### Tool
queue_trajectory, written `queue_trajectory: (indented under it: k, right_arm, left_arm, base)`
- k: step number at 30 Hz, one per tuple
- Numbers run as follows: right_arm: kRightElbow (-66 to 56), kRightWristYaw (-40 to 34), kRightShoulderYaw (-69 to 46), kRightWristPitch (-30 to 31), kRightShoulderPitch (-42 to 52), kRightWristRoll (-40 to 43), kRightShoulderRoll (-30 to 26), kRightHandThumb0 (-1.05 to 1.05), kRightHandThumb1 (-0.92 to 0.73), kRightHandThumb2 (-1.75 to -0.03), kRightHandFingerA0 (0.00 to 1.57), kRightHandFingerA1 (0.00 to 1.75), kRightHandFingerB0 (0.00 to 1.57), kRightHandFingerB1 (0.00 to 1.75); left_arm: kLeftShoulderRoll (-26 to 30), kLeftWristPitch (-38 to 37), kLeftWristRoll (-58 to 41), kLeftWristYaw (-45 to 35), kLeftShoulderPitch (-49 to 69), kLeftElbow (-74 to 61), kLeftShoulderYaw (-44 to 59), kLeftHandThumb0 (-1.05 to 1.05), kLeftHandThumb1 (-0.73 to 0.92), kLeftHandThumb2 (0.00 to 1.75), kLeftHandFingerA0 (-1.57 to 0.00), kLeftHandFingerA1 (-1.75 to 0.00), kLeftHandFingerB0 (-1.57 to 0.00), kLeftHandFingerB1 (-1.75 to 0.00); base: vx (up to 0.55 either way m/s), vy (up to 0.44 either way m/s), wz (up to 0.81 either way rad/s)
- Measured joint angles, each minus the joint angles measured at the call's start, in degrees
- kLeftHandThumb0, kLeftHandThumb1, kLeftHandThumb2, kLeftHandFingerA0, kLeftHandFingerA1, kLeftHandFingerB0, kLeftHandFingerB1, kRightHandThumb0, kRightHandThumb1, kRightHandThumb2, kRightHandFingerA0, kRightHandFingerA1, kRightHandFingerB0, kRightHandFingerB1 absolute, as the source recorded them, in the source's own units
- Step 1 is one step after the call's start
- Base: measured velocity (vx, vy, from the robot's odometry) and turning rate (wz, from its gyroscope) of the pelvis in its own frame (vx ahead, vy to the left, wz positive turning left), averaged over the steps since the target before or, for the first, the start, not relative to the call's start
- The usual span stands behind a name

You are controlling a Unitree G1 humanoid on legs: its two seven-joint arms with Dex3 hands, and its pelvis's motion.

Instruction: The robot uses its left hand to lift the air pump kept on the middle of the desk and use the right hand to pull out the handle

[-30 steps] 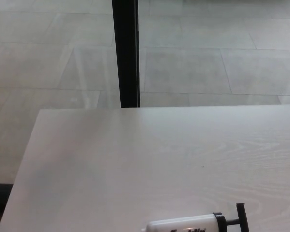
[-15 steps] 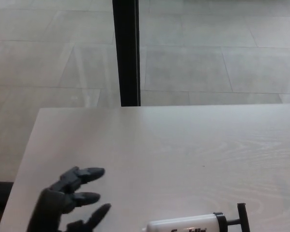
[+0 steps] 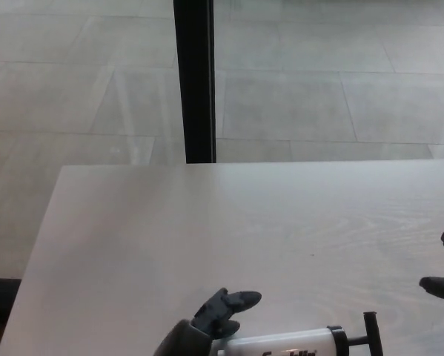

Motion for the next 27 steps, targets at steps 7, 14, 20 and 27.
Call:
queue_trajectory:
  k: [7,14,20,27]
  right_arm:
    - [-0.19,-0.17,1.61,0.00,0.38,-0.76,0.84,-0.73,-0.62,-0.95,0.76,1.02,0.68,0.67]
    - [-0.45,-0.28,2.65,0.00,0.77,-1.20,1.63,-0.68,-0.80,-0.66,0.74,1.17,0.73,0.59]
    - [-0.66,-0.33,3.47,-0.01,1.13,-1.69,2.04,-0.67,-0.80,-0.65,0.73,1.14,0.72,0.59]
    - [-1.67,-0.44,4.09,-0.02,1.65,-2.39,2.29,-0.67,-0.78,-0.64,0.75,1.17,0.76,0.58]
  left_arm:
    - [0.24,2.29,6.00,0.07,-1.54,-0.02,-3.82,-1.04,0.60,0.99,0.00,-0.24,-0.07,-0.23]
    - [0.72,4.66,11.69,0.07,-3.48,-0.02,-6.57,-0.97,0.56,0.93,0.00,-0.26,-0.05,-0.27]
    - [0.99,7.06,16.98,0.12,-5.36,0.06,-9.35,-0.80,0.46,0.85,-0.09,-0.64,-0.18,-0.55]
    - [1.06,9.28,22.64,1.10,-7.81,0.37,-12.63,-0.68,0.66,0.59,-0.80,-0.85,-0.54,-0.57]
  base:
    - [0.00,0.000,0.00]
    - [0.00,0.000,0.00]
    - [0.00,0.000,0.00]
    - [0.00,0.000,0.00]
